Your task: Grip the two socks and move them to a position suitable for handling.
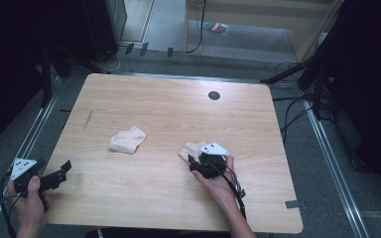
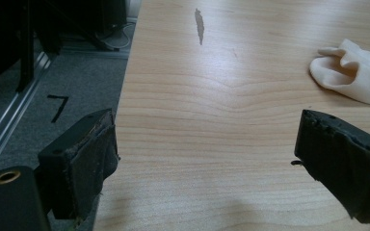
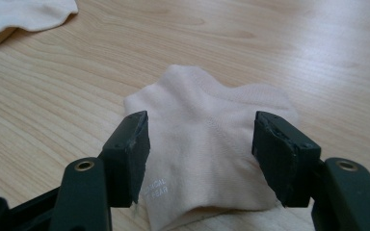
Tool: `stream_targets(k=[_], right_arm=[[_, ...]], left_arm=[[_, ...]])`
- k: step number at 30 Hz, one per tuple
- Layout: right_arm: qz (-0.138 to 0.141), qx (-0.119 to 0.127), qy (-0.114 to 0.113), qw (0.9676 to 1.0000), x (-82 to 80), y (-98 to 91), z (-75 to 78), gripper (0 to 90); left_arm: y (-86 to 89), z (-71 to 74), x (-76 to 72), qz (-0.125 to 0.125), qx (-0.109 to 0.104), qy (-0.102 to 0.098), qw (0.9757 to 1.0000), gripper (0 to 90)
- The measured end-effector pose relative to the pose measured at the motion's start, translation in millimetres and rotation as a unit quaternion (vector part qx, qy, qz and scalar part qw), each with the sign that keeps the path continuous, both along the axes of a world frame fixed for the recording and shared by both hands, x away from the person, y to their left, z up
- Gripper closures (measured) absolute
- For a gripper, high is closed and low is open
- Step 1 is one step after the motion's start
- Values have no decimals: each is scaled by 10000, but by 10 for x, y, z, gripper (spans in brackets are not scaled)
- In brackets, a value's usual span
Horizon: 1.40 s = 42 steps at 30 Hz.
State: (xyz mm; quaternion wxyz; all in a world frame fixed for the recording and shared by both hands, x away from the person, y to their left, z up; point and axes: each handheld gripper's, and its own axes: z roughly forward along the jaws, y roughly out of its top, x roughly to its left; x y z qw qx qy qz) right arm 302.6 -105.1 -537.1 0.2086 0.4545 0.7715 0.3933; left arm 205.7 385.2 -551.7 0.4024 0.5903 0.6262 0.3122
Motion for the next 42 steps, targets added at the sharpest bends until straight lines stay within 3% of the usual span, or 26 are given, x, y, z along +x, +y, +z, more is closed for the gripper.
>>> stream_targets(k=[3,6,9,11,15,16,18,19,21,26,30,31,35,39,42], right_arm=[[-152,96,234,9996,50,12,-77,385],[-227,59,245,9994,72,26,-101,430],[-326,-191,159,9992,65,45,-109,531],[-326,-245,103,9991,54,58,-120,568],[-355,-295,64,9989,41,66,-119,761],[-366,-281,39,9989,42,66,-123,798],[-410,-181,57,9990,46,50,-123,832],[-416,-116,98,9990,49,39,-118,838],[-421,-59,136,9990,47,27,-108,844],[-411,37,48,9991,-26,25,-21,847],[-335,261,47,9991,-88,42,80,846],[-266,381,4,9989,-139,68,160,846],[-212,469,-85,9986,-239,136,281,846],[-161,510,-138,9985,-321,190,336,845],[-167,537,-122,9983,-354,209,345,845]], left_arm=[[-10,1,-8,-33,34,-30,10000,80],[-17,3,-9,-56,69,-19,10000,80],[-17,2,-10,-48,55,-24,10000,80],[-18,2,-14,-41,39,-16,10000,80],[-40,16,-21,-24,91,-15,10000,80],[-49,24,-26,3,35,-1,10000,80],[-60,78,-37,-24,-507,-21,9987,80],[-79,105,-39,-29,-541,-31,9985,80],[-161,183,-27,0,-374,2,9993,80],[-413,369,29,-278,-185,-114,9994,80],[-571,472,71,-461,-157,-176,9987,80],[-706,563,111,-605,-137,-242,9978,80],[-951,707,196,-821,-127,-385,9958,80],[-1195,787,272,-1011,-48,-471,9937,80],[-1292,802,299,-1010,-46,-482,9937,80]])
